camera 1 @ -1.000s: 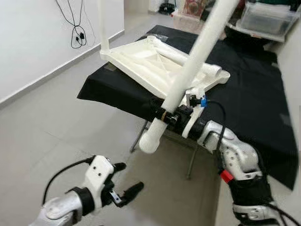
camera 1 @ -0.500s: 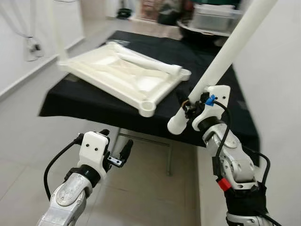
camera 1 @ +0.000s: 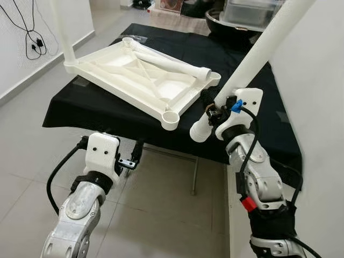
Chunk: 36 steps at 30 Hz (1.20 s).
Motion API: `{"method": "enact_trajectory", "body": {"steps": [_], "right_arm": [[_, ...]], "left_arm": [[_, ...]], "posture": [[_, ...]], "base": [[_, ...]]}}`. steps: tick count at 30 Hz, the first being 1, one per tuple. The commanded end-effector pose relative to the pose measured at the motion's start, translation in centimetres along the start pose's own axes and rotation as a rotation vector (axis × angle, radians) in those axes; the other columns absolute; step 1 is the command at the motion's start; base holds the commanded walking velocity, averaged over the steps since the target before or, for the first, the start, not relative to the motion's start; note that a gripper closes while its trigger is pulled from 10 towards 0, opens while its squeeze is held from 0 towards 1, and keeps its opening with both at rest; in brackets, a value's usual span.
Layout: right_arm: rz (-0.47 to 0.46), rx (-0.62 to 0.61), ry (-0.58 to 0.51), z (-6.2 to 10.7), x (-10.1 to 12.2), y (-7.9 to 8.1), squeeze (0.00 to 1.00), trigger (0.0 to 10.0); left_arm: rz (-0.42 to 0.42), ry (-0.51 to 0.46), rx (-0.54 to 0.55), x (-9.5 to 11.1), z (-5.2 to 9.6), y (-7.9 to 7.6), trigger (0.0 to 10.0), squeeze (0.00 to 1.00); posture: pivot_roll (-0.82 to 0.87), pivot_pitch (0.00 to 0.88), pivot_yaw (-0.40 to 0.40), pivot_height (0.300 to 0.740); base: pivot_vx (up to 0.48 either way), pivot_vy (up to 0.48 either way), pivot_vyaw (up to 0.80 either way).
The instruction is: Building children table
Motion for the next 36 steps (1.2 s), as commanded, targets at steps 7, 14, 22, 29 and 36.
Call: {"method": "enact_trajectory", "body": {"steps": [7, 14, 22, 29, 36], "right_arm": [[0.007, -0.032, -0.033, -0.2, 0.5, -0.4, 0.0, 10.0], [0.005, -0.033, -0.042, -0.4, 0.7, -0.4, 0.0, 10.0], [0.008, -0.044, -0.056, -0.8, 1.0, -0.7, 0.0, 10.0], [0.008, -0.054, -0.061, -0.8, 1.2, -0.9, 0.0, 10.0], [0.001, -0.058, -0.058, -1.1, 1.3, -1.9, 0.0, 10.0]], "left_arm": [[-0.019, -0.008, -0.006, 0.1, -0.1, -0.3, 10.0, 0.0], [-0.017, -0.01, -0.003, 0.2, -0.2, -0.2, 10.0, 0.0], [-0.016, 0.001, -0.002, 0.0, -0.2, -0.2, 10.0, 0.0], [0.001, 0.011, -0.002, -0.2, -0.2, -0.3, 10.0, 0.0], [0.006, 0.012, -0.004, -0.2, -0.1, -0.4, 10.0, 0.0]], "posture": [[0.1, 0.074, -0.107, 0.74], [0.1, 0.073, -0.109, 0.74], [0.1, 0.075, -0.109, 0.74], [0.1, 0.075, -0.109, 0.74], [0.1, 0.08, -0.108, 0.74]], "base": [[0.347, 0.0, 0.0], [0.358, 0.0, 0.0], [0.349, 0.0, 0.0], [0.14, 0.0, 0.0], [0.0, 0.0, 0.0]]}}
Point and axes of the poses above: a point about 5 cm out from each wrist's last joint towards the gripper, its own z axis pointing back from the gripper into the wrist, its own x axis along the axis of the wrist's last joint, y = z × x, the point moved 2 cm from there along -z, pointing out of the wrist towards the gripper, and after that the axes turned 7 degrees about z, right-handed, at the moved point
